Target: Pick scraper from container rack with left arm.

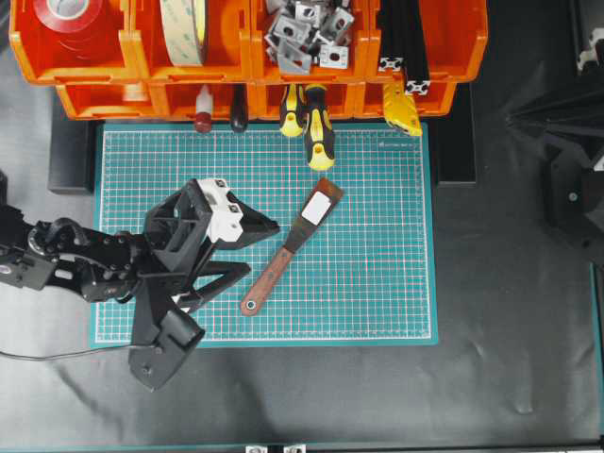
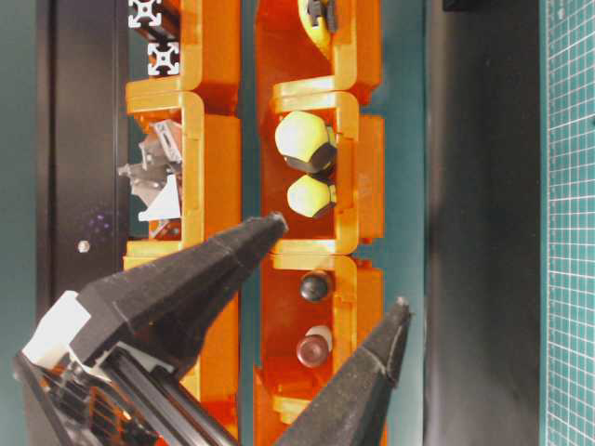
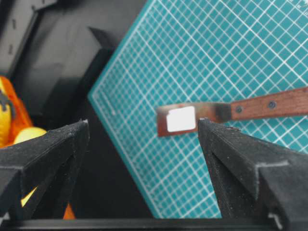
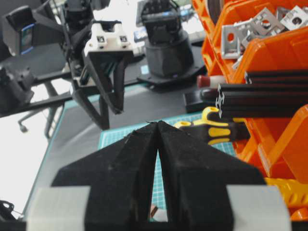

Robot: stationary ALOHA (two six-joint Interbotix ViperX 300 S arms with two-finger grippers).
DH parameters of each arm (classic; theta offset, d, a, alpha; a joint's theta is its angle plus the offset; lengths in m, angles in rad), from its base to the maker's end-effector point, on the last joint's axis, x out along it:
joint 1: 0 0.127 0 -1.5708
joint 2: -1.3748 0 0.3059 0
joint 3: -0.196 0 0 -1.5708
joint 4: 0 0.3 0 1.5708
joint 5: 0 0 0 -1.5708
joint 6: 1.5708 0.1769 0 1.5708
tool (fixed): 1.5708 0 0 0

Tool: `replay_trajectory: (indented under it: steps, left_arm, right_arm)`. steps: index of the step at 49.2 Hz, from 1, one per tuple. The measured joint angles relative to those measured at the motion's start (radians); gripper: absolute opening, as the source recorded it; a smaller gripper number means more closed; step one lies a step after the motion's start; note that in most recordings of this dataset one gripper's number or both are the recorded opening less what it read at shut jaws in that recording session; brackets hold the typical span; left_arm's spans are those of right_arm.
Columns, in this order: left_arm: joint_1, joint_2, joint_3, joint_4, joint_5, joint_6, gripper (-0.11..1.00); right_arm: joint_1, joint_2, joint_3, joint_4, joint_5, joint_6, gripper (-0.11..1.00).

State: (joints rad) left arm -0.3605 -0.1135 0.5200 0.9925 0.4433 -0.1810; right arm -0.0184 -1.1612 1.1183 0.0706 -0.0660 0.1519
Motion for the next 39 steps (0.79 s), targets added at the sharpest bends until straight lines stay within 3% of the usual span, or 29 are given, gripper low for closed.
replay_trajectory:
  steps: [17, 39]
  left_arm:
    - [-0.018, -0.011, 0.029, 0.0, 0.0, -0.104, 0.88]
    - [-0.06, -0.272, 0.195, 0.0, 0.018, -0.4, 0.88]
  right_arm:
    - [0.002, 0.0, 0.002, 0.0, 0.002, 0.0, 0.01]
    - [0.0, -0.006, 0.0, 0.0, 0.003, 0.0, 0.01]
